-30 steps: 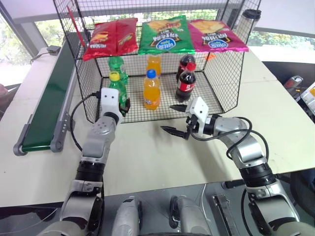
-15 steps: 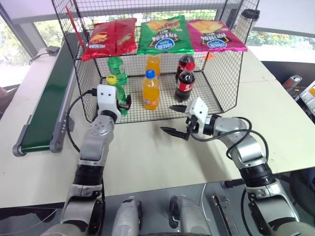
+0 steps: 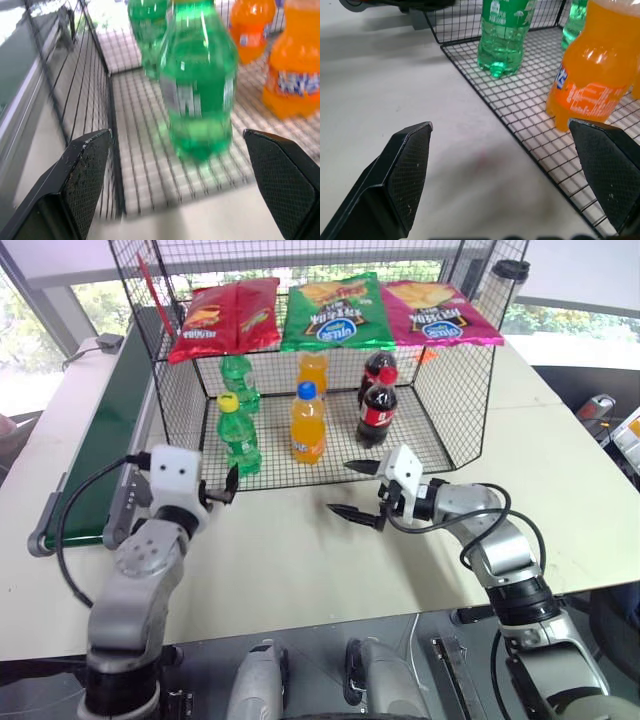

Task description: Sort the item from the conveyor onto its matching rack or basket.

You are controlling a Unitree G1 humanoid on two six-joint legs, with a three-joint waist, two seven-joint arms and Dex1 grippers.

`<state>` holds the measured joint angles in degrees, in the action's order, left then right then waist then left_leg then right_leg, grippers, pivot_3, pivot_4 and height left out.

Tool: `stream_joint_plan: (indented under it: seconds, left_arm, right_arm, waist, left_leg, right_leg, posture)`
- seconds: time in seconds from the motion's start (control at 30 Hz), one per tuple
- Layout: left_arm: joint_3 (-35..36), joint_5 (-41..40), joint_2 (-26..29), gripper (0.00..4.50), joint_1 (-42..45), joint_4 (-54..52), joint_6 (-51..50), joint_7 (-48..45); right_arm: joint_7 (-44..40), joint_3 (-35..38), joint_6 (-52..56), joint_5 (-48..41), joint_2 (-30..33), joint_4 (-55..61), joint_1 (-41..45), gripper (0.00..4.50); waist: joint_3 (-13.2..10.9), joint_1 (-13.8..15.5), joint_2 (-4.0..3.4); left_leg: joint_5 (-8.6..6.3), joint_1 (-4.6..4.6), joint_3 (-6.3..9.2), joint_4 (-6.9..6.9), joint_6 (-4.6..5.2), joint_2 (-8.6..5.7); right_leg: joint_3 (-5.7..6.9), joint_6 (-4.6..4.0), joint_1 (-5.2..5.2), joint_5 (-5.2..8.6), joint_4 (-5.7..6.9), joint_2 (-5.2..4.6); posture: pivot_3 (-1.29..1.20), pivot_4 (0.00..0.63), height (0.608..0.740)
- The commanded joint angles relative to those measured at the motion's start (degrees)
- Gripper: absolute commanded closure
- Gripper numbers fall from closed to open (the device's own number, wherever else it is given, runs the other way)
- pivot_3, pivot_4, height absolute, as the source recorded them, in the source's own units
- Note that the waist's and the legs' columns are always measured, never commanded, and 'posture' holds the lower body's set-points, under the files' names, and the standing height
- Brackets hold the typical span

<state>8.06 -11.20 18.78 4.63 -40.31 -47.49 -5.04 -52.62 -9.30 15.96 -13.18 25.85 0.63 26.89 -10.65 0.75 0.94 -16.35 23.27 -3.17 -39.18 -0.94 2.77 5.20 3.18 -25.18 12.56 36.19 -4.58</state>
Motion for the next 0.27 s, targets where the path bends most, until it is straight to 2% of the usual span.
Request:
stream_joint_plan:
  seconds: [0.03, 0.27]
  left_arm:
    - [1.0, -1.0, -0.7, 0.10, -2.7, -6.0, -2.4, 0.0]
    - [1.4, -2.8, -2.4, 0.10, -10.0, -7.5, -1.9, -1.6]
  right_arm:
    - [0.1, 1.1, -0.9, -0.6, 0.0, 0.6, 0.2, 0.00]
    - [0.0, 1.2, -1.3, -0.8, -0.2, -0.2, 0.5, 0.00]
  waist:
    - [0.0, 0.0, 0.00]
    - [0.0, -0.1, -0.01]
  left_leg:
    - [0.00, -0.01, 0.01, -0.01, 0.00, 0.00]
    - [0.00, -0.06, 0.03, -0.01, 0.00, 0.00]
  right_leg:
    - [0.00, 0.00, 0.01, 0.00, 0.00, 0.00]
    - [-0.01, -0.02, 0.03, 0.01, 0.01, 0.02]
  posture:
    - [0.00, 0.150, 0.740]
    - [0.00, 0.150, 0.740]
